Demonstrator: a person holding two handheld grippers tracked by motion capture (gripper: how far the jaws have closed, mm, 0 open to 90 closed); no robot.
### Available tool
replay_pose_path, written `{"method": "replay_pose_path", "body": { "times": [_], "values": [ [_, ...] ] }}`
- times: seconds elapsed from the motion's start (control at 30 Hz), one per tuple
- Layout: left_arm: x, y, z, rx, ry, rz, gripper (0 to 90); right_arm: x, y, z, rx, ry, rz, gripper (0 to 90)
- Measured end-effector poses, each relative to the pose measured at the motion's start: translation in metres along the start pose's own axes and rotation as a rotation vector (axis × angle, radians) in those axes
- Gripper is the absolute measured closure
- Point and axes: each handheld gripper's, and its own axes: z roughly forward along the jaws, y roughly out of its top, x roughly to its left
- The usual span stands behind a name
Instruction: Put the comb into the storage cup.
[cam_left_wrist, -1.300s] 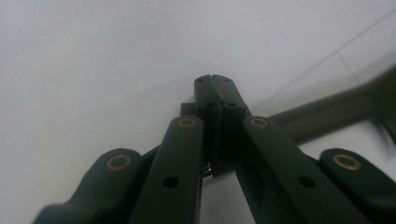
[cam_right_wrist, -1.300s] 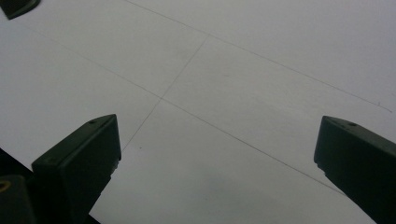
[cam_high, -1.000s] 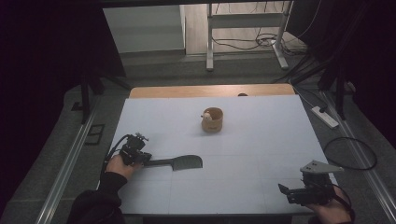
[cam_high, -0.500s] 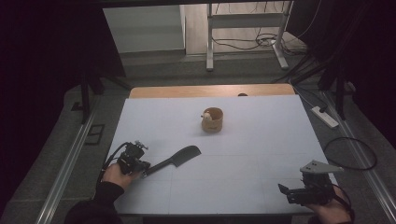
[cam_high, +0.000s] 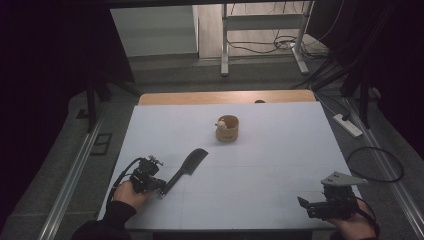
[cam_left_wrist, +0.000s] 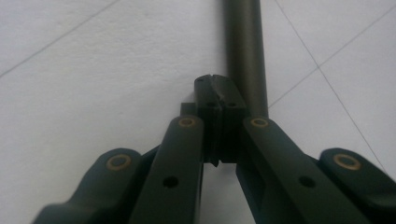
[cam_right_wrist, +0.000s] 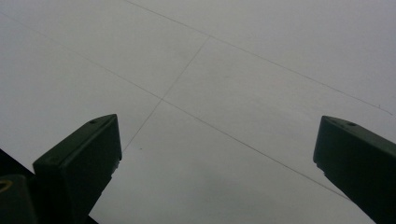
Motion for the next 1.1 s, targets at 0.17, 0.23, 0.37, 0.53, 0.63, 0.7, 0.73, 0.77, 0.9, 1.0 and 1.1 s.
{"method": "replay_pose_path", "body": {
  "times": [0.17, 0.23, 0.37, 0.53, 0.63, 0.7, 0.73, 0.77, 0.9, 1.0, 1.1],
  "values": [
    [-0.001, -0.003, -0.013, -0.073, 0.023, -0.010, 86.9, 0.000, 0.000, 0.000, -0.001, 0.000, 0.002, 0.9],
    [-0.003, -0.005, -0.018, -0.098, 0.027, -0.009, 84.9, 0.000, 0.000, 0.000, -0.001, 0.000, 0.001, 0.9],
    [-0.007, -0.008, -0.024, -0.132, 0.042, -0.007, 73.7, 0.000, 0.000, 0.000, -0.003, 0.001, 0.000, 0.9],
    [-0.010, -0.009, -0.031, -0.183, 0.052, -0.018, 59.2, 0.000, 0.000, 0.000, -0.002, 0.002, -0.001, 0.9],
    [-0.012, -0.009, -0.034, -0.204, 0.064, -0.024, 49.5, 0.000, 0.000, 0.000, -0.003, 0.002, -0.001, 0.9],
    [-0.016, -0.009, -0.036, -0.221, 0.073, -0.025, 36.9, 0.000, 0.000, 0.000, -0.004, 0.003, -0.001, 0.9],
    [-0.017, -0.009, -0.037, -0.225, 0.075, -0.024, 34.3, 0.000, 0.000, 0.000, -0.004, 0.003, -0.002, 0.9],
    [-0.017, -0.009, -0.037, -0.225, 0.075, -0.024, 29.8, 0.000, 0.000, 0.000, -0.004, 0.003, -0.002, 0.9],
    [-0.020, -0.007, -0.037, -0.235, 0.059, -0.028, 17.6, 0.000, 0.000, 0.000, -0.004, 0.003, -0.005, 0.9],
    [-0.020, -0.006, -0.036, -0.239, 0.031, -0.034, 7.3, 0.000, 0.000, 0.000, -0.004, 0.004, -0.005, 0.9],
    [-0.020, -0.004, -0.036, -0.239, 0.018, -0.033, 5.3, 0.000, 0.000, 0.000, -0.004, 0.004, -0.005, 0.9]
  ]
}}
